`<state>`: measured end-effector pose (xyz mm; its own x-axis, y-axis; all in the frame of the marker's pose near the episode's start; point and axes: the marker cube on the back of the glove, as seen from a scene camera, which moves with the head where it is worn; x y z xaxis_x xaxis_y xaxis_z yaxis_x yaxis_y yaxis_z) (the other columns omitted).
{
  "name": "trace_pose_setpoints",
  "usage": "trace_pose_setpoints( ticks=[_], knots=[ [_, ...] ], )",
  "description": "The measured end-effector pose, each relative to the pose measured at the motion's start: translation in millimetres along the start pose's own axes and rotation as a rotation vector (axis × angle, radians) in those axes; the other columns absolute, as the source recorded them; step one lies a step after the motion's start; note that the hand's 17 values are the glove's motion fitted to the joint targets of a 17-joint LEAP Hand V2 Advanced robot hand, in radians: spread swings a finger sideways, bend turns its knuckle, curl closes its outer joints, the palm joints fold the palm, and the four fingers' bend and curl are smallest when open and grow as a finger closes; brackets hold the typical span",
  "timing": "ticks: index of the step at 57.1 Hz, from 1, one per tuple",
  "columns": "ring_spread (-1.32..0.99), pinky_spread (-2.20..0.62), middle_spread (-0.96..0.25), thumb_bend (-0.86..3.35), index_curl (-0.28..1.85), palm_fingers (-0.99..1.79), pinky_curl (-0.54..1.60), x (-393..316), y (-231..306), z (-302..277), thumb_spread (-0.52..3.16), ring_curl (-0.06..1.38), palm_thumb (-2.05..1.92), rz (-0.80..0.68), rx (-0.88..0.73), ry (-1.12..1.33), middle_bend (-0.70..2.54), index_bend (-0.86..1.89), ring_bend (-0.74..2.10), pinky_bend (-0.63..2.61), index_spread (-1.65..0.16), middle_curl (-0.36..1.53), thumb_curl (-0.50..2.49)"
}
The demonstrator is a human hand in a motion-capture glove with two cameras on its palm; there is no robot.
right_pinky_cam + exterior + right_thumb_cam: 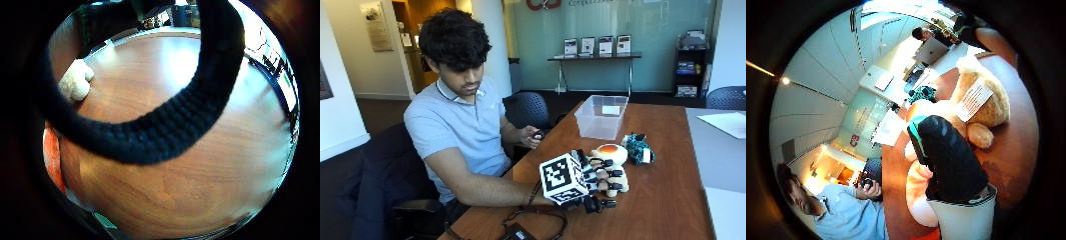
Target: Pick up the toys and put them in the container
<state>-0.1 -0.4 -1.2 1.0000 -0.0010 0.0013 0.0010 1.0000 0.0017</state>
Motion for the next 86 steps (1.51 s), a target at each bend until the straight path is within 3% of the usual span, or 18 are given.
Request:
trace_pose_setpoints(
  ticks=[7,15,21,35,41,50,61,67,72,76,79,86],
  knots=[
    [-0.08,0.03,-0.05,-0.07,0.12,0.19,0.16,-5,-3,-5,0.89,0.06,-0.11,0.014,0.007,-0.027,0.15,0.25,0.22,0.51,-0.22,0.05,0.0],
    [-0.09,0.04,-0.05,-0.06,0.17,0.13,0.21,-23,-11,-14,1.19,0.09,-0.11,0.101,-0.058,-0.09,0.16,0.22,0.23,0.59,-0.29,0.09,0.02],
    [-0.09,0.04,-0.05,-0.05,0.19,0.04,0.25,-45,-8,-20,1.28,0.11,-0.09,0.147,-0.2,-0.075,0.16,0.18,0.22,0.65,-0.31,0.12,0.04],
    [-0.04,0.05,-0.01,-0.04,0.16,-0.22,0.33,-80,51,-11,1.31,0.16,-0.05,0.224,-0.523,0.24,0.12,0.05,0.22,0.87,-0.3,0.15,0.12],
    [-0.01,0.06,0.02,-0.04,0.12,-0.32,0.36,-84,71,9,1.29,0.18,-0.05,0.289,-0.506,0.288,0.11,0.0,0.22,0.96,-0.29,0.15,0.14],
    [0.0,0.04,0.06,-0.03,0.06,-0.34,0.38,-82,76,29,1.28,0.21,-0.03,0.264,-0.461,0.383,0.15,-0.03,0.23,1.02,-0.28,0.18,0.18],
    [-0.01,0.01,0.08,-0.01,-0.02,-0.17,0.37,-84,85,40,1.34,0.3,0.0,0.207,-0.432,0.453,0.36,-0.09,0.49,0.99,-0.28,0.28,0.22],
    [-0.07,-0.03,0.06,0.01,-0.03,-0.05,0.37,-89,87,36,1.39,0.4,0.04,0.151,-0.358,0.411,0.49,-0.1,0.83,1.01,-0.28,0.34,0.24],
    [-0.15,-0.23,0.03,0.12,-0.06,0.26,0.41,-97,85,22,1.52,0.49,0.22,0.088,-0.231,0.346,0.62,-0.16,1.17,1.27,-0.28,0.38,0.29],
    [-0.18,-0.3,0.01,0.2,-0.02,0.44,0.45,-105,81,5,1.56,0.53,0.36,0.049,-0.166,0.287,0.67,0.0,1.3,1.41,-0.29,0.41,0.33],
    [-0.2,-0.34,0.0,0.25,0.02,0.57,0.45,-112,75,-5,1.57,0.54,0.46,0.031,-0.154,0.251,0.64,0.16,1.3,1.43,-0.29,0.41,0.37],
    [-0.22,-0.37,-0.02,0.32,0.07,0.68,0.47,-136,46,-18,1.51,0.55,0.65,0.016,-0.147,0.147,0.62,0.2,1.29,1.42,-0.27,0.44,0.45]
  ],
)
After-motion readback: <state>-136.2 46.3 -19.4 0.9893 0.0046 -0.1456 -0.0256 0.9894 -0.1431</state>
